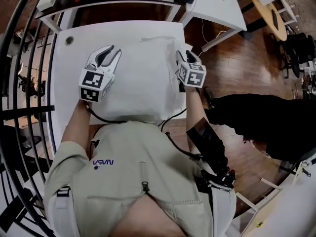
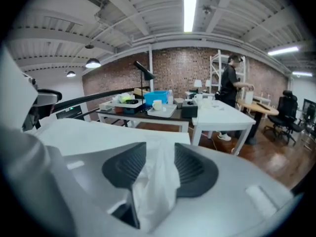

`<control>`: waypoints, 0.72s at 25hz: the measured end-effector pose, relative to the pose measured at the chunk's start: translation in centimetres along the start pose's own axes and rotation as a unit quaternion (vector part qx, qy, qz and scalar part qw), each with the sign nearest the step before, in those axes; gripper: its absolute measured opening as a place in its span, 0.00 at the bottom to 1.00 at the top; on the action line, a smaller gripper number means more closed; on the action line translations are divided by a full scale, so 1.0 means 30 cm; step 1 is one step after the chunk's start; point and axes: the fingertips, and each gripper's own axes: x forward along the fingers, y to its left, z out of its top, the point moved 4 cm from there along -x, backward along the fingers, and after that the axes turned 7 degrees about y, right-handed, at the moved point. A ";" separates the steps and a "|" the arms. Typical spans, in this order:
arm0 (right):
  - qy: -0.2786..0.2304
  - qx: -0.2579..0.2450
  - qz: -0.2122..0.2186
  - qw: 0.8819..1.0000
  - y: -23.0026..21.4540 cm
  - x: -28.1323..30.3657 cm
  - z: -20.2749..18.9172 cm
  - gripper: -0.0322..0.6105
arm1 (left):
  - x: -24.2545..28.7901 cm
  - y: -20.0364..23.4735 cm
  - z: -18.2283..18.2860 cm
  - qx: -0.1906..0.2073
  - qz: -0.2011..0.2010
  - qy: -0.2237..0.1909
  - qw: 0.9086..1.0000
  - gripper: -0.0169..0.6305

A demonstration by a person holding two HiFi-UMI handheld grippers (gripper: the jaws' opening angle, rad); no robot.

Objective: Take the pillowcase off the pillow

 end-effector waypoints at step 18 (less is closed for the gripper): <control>0.030 -0.078 0.024 0.996 0.308 -0.218 -0.362 0.12 | -0.466 -0.228 -0.599 -0.086 0.122 0.144 0.978 0.26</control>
